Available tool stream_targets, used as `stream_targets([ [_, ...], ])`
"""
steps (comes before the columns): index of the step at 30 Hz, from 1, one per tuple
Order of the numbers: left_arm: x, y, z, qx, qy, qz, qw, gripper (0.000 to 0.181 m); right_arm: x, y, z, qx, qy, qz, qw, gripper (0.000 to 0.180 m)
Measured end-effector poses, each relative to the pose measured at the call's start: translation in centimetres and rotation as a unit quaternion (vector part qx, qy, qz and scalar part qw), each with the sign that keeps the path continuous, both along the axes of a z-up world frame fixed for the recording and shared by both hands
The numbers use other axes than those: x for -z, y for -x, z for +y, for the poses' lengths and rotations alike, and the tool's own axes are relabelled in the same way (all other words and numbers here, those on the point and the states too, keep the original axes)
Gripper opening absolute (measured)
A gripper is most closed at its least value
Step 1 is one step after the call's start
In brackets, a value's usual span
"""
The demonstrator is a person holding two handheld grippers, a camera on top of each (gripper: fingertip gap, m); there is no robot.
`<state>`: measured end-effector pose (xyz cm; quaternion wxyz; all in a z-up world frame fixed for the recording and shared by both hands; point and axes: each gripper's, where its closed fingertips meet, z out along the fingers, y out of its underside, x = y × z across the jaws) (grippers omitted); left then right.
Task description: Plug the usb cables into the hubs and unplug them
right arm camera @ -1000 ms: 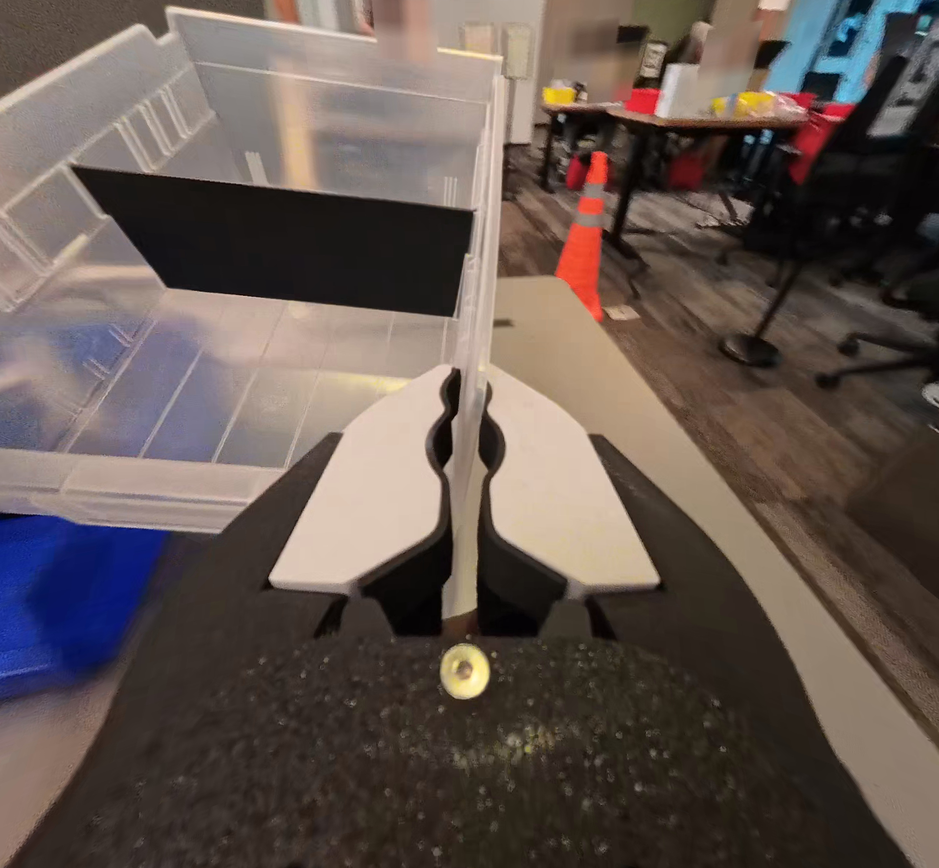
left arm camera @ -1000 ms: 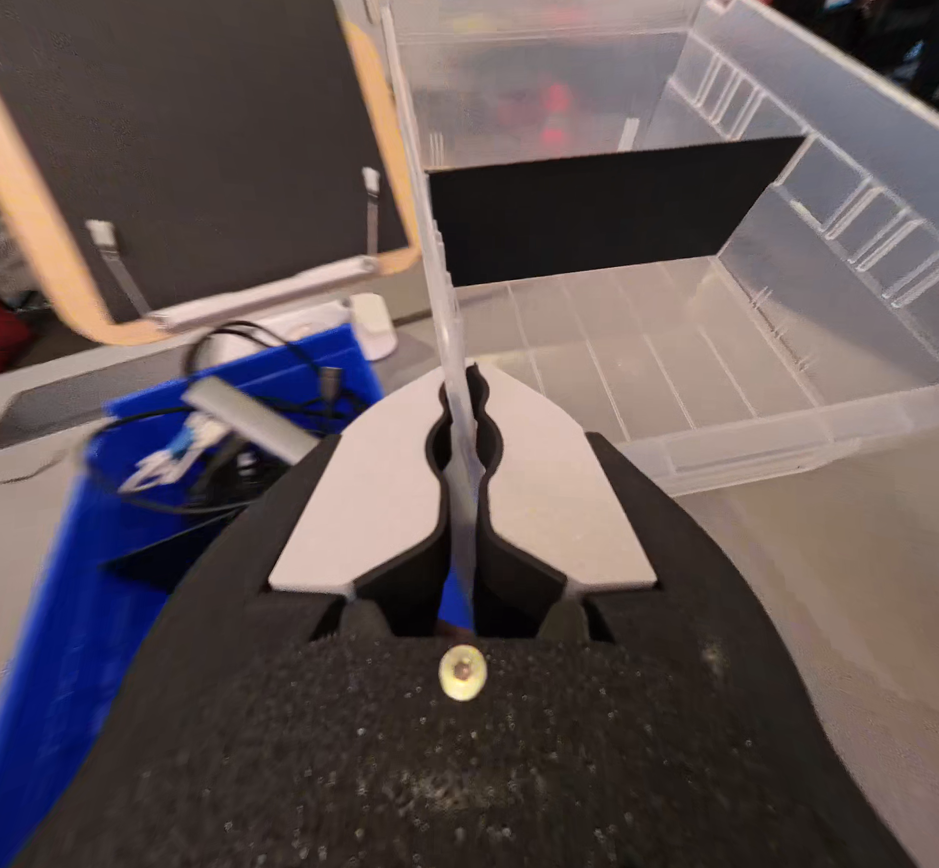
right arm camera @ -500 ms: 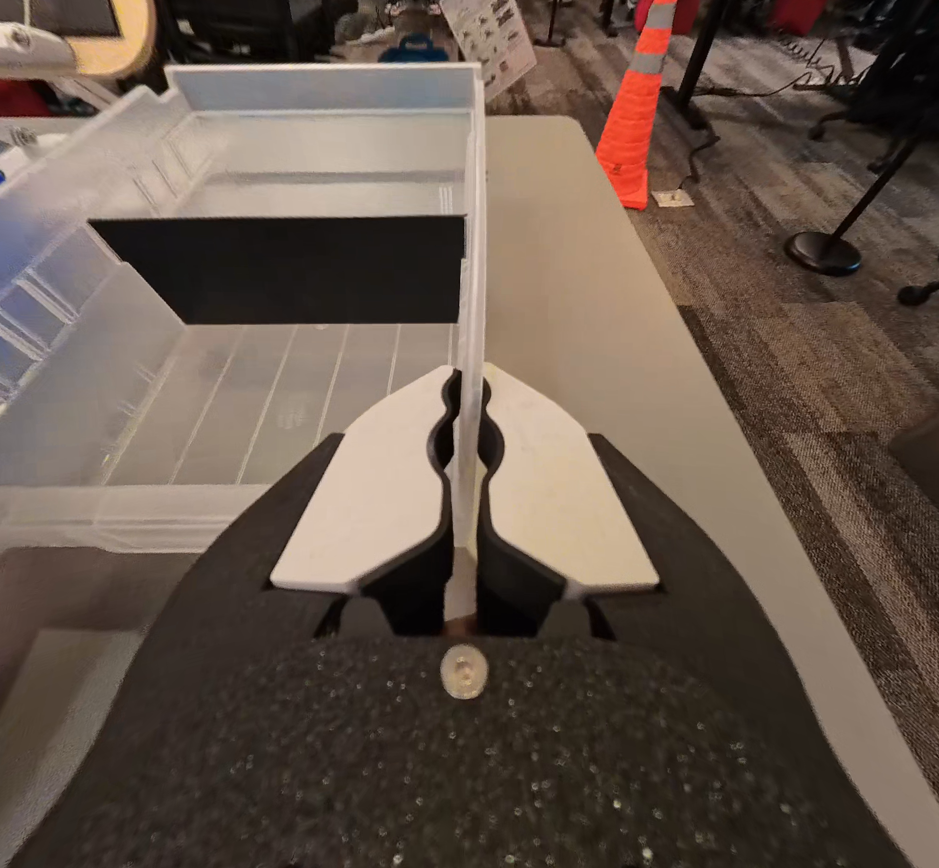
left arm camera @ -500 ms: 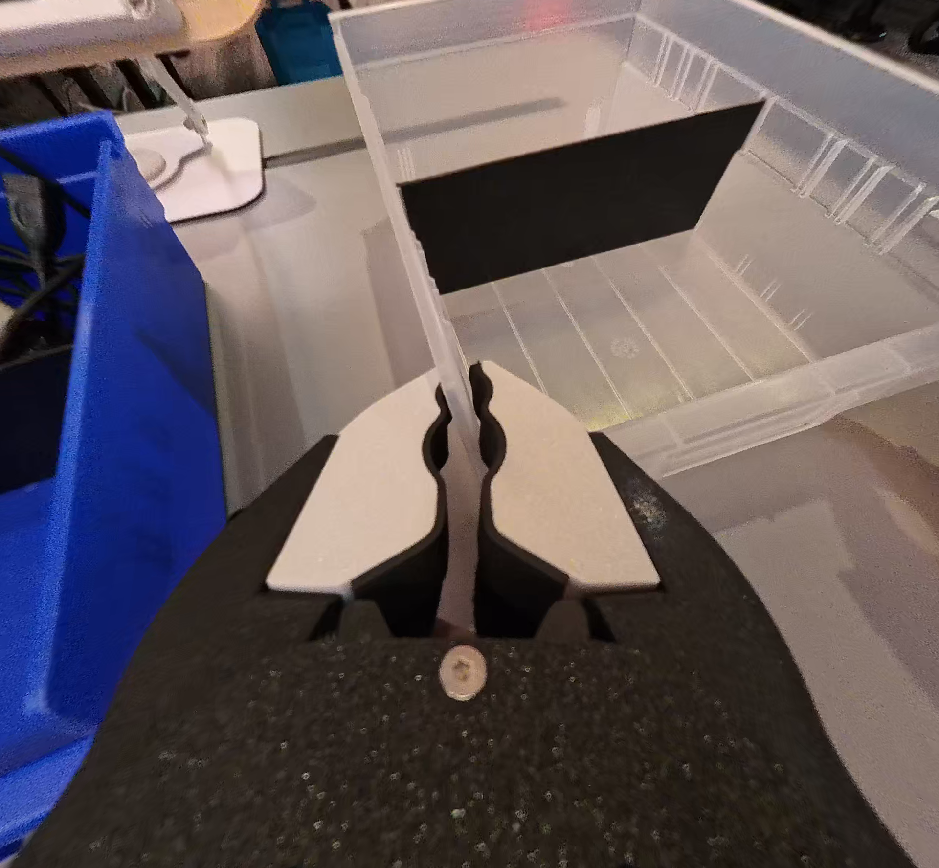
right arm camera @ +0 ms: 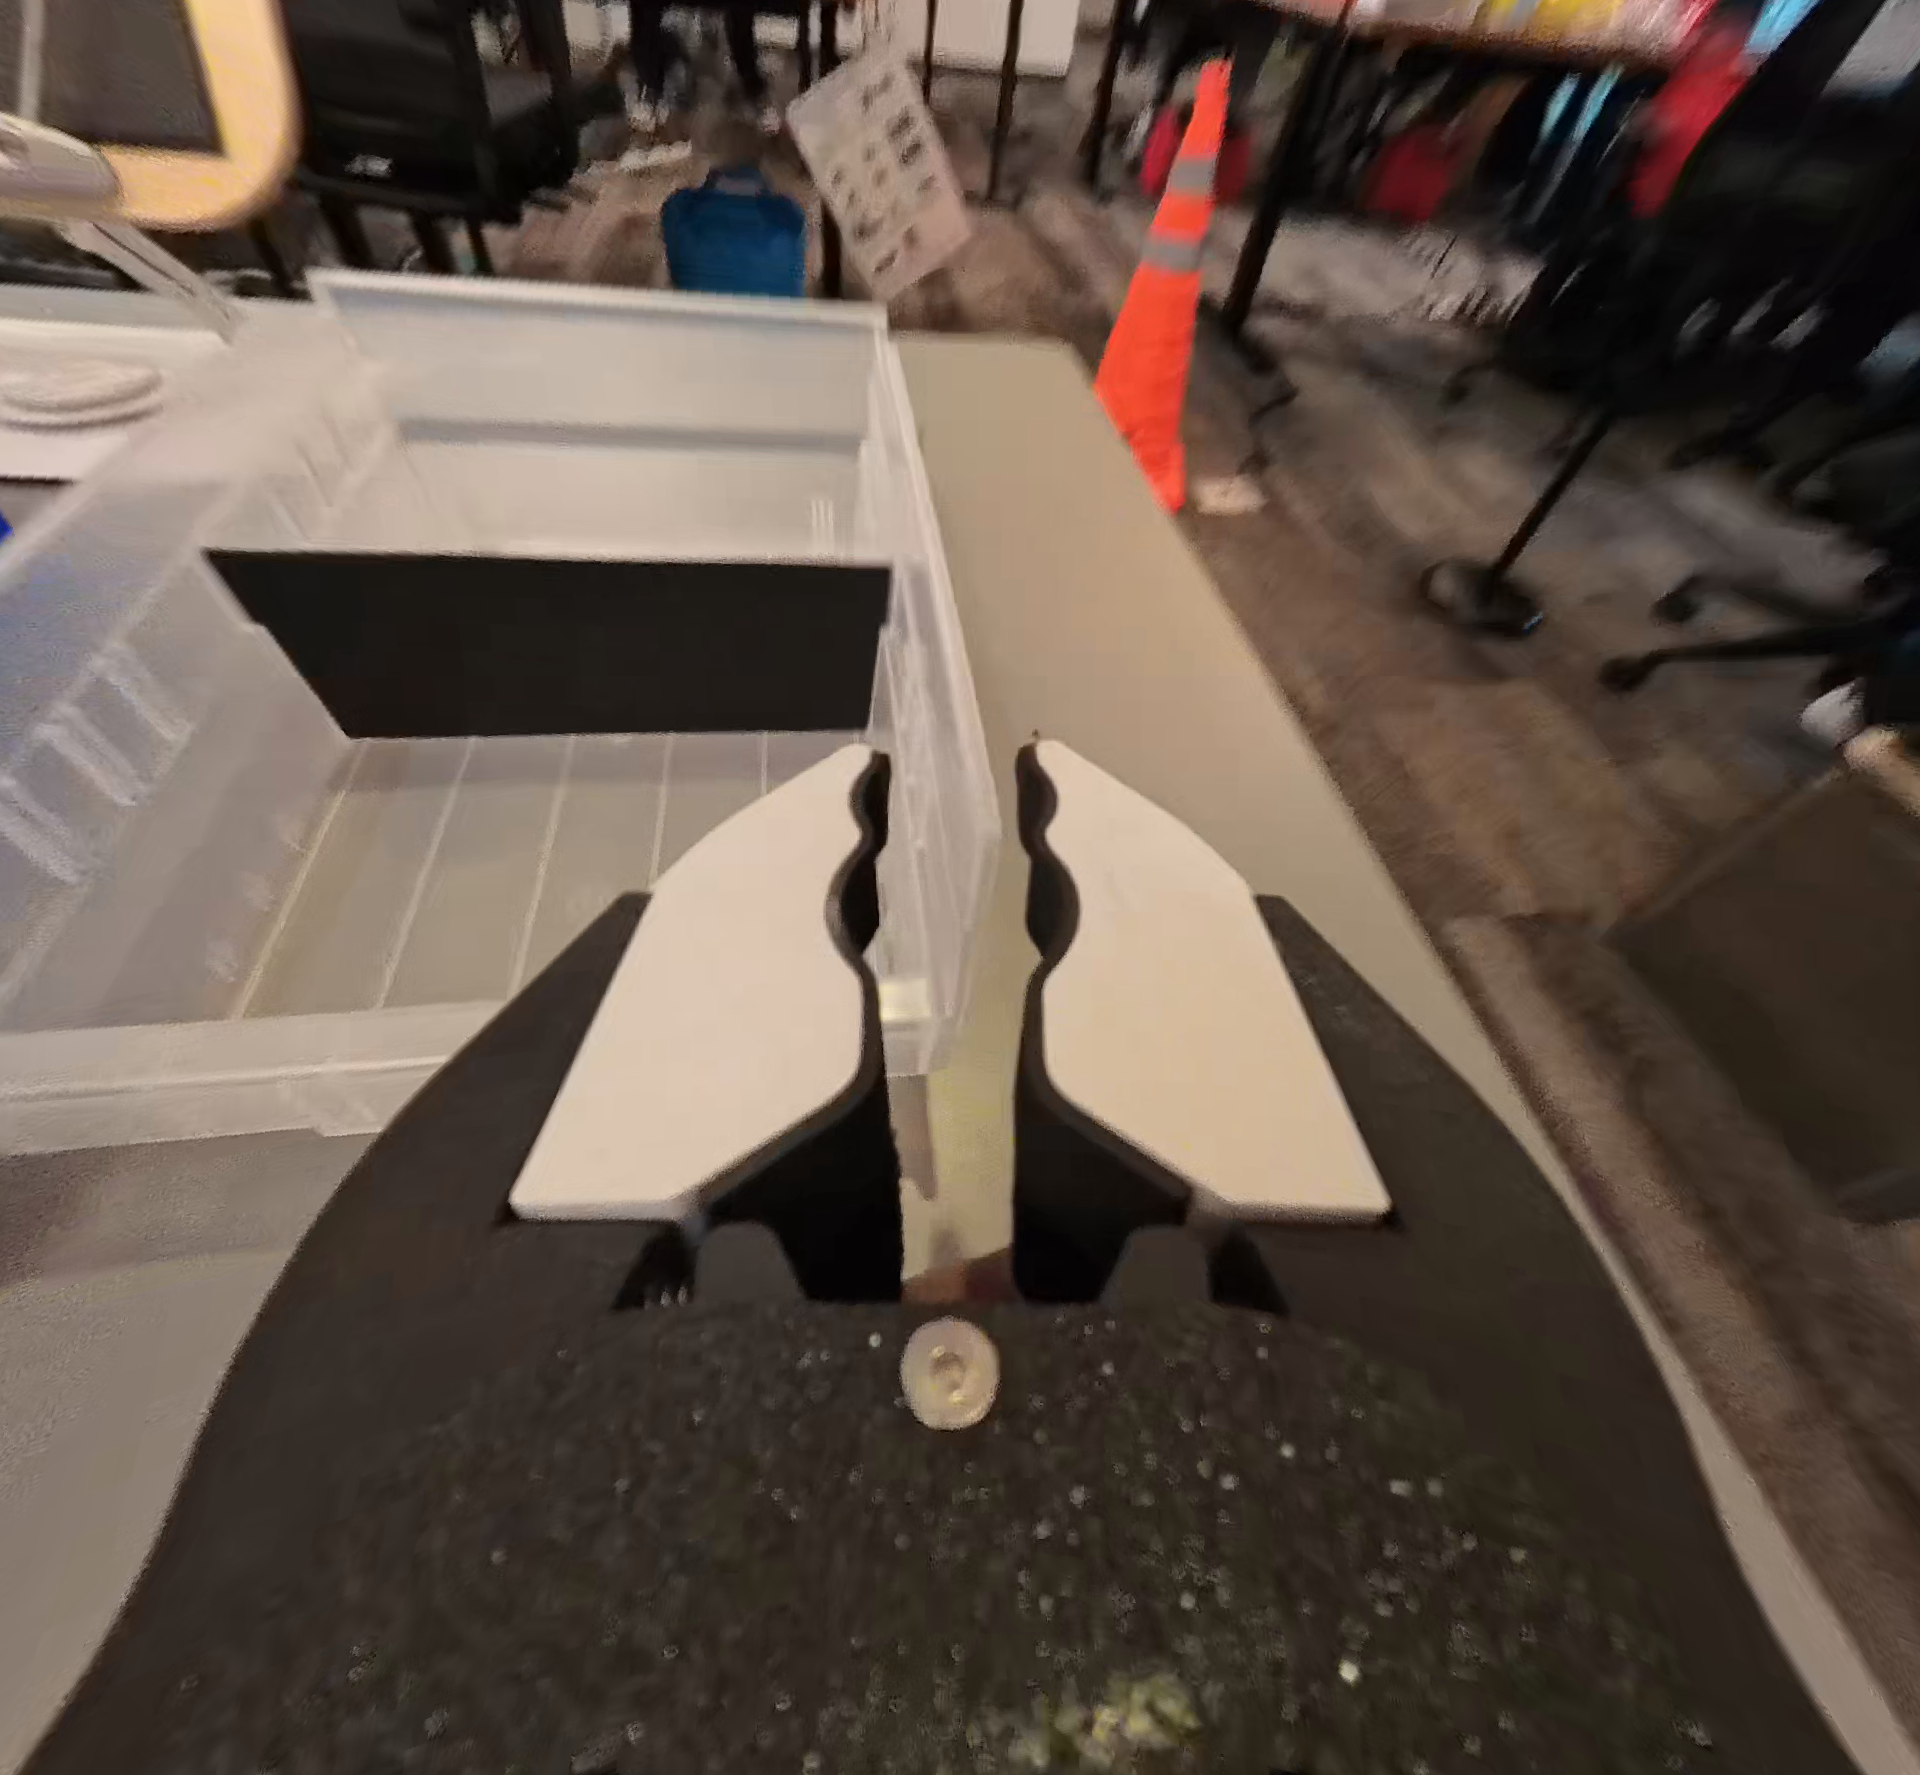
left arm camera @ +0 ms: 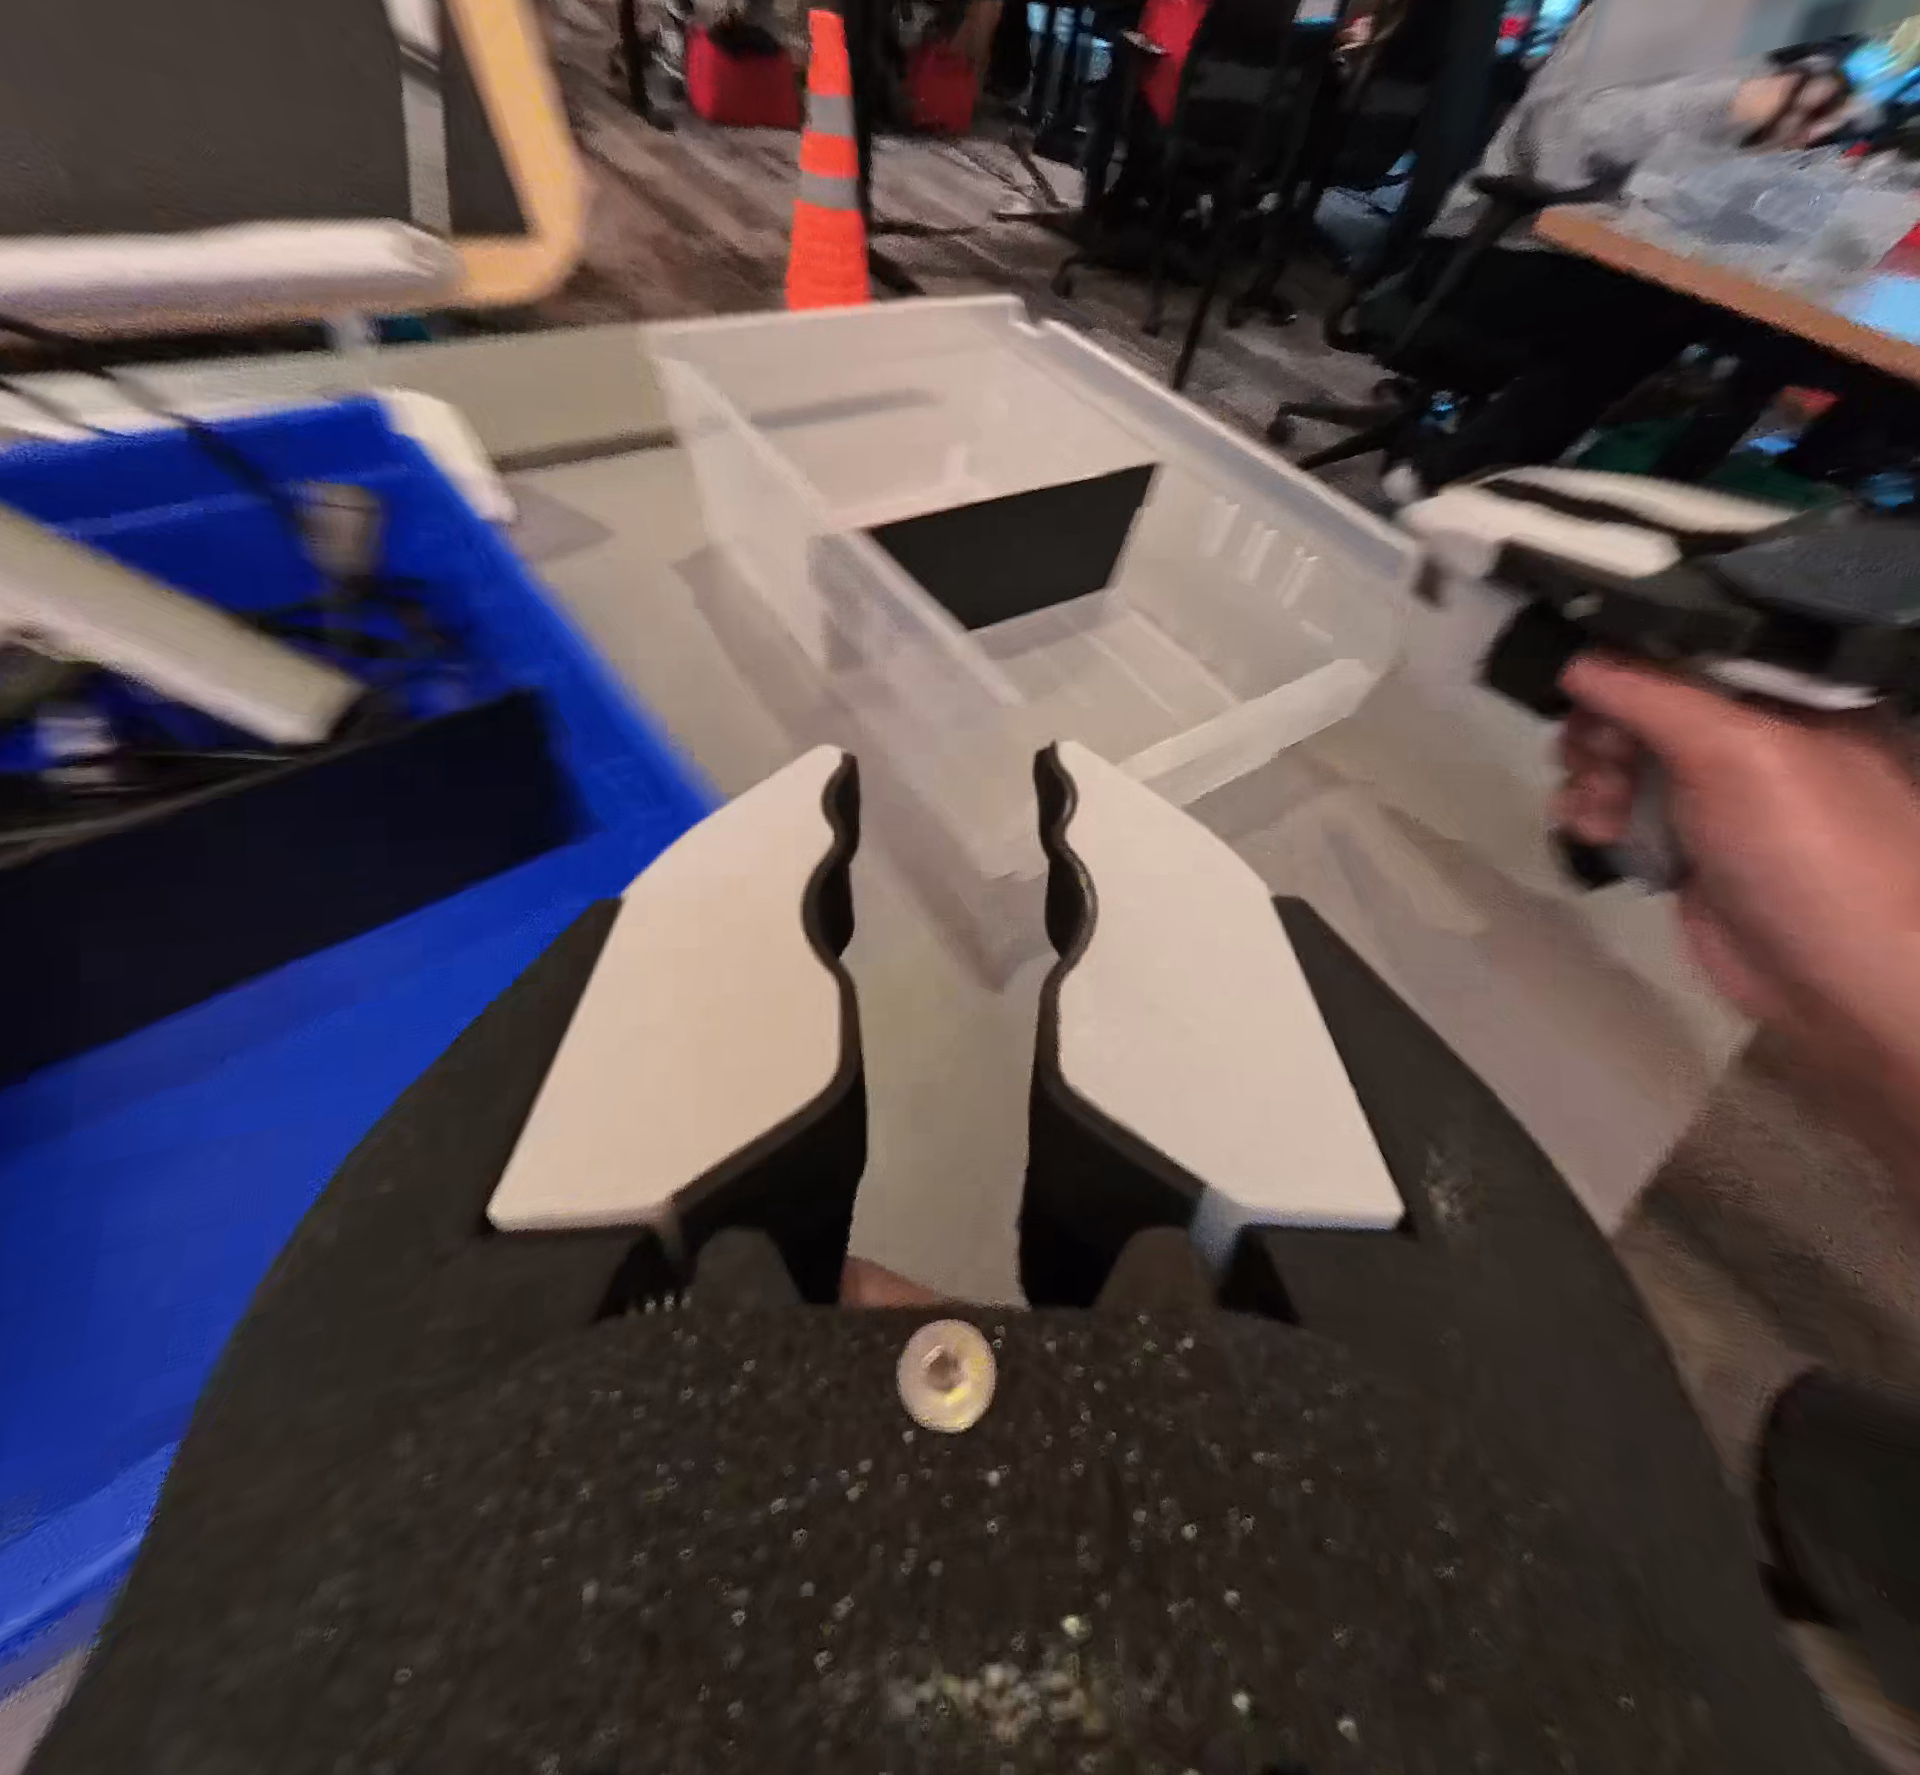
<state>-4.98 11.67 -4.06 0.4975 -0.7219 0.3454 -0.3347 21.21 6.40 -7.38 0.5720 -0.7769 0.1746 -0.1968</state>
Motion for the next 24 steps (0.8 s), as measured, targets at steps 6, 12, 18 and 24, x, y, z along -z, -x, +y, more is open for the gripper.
stream_targets([
  [6, -0.9, 16.8, 7.4, -0.139, -0.077, 0.009, 0.987, 0.027, -1.1, 19.4, 4.6, -0.279, 0.013, 0.014, 0.96, 0.04],
  [12, 6.6, 20.0, 10.8, -0.15, -0.004, 0.071, 0.986, 0.069, 3.0, 29.7, 9.8, -0.292, -0.006, 0.124, 0.948, 0.075],
  [18, 8.6, 19.2, 12.7, -0.168, 0.065, 0.048, 0.982, 0.018, 5.1, 28.3, 11.6, -0.199, 0.043, 0.067, 0.977, 0.011],
  [24, 8.0, 22.3, 13.8, -0.219, 0.055, 0.087, 0.97, 0.003, 4.5, 30.5, 11.7, -0.15, 0.061, 0.071, 0.984, 0.004],
])
